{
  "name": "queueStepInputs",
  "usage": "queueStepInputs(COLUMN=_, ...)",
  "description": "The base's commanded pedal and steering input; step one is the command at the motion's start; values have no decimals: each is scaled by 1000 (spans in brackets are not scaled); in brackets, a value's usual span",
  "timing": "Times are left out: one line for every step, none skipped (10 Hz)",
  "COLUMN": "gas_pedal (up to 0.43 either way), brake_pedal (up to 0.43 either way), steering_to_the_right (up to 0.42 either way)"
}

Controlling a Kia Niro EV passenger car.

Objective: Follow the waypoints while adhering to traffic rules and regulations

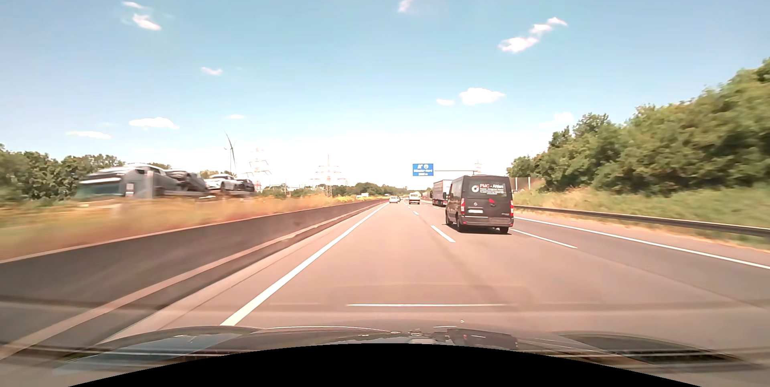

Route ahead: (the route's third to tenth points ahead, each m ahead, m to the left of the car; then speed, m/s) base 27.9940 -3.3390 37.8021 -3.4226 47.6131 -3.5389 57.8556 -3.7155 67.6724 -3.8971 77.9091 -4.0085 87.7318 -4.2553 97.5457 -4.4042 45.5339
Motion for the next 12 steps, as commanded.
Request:
queueStepInputs(gas_pedal=339, brake_pedal=0, steering_to_the_right=1)
queueStepInputs(gas_pedal=339, brake_pedal=0, steering_to_the_right=1)
queueStepInputs(gas_pedal=339, brake_pedal=0, steering_to_the_right=1)
queueStepInputs(gas_pedal=339, brake_pedal=0, steering_to_the_right=1)
queueStepInputs(gas_pedal=339, brake_pedal=0, steering_to_the_right=0)
queueStepInputs(gas_pedal=339, brake_pedal=0, steering_to_the_right=0)
queueStepInputs(gas_pedal=331, brake_pedal=0, steering_to_the_right=0)
queueStepInputs(gas_pedal=299, brake_pedal=0, steering_to_the_right=0)
queueStepInputs(gas_pedal=280, brake_pedal=0, steering_to_the_right=0)
queueStepInputs(gas_pedal=220, brake_pedal=0, steering_to_the_right=0)
queueStepInputs(gas_pedal=150, brake_pedal=0, steering_to_the_right=0)
queueStepInputs(gas_pedal=118, brake_pedal=0, steering_to_the_right=0)
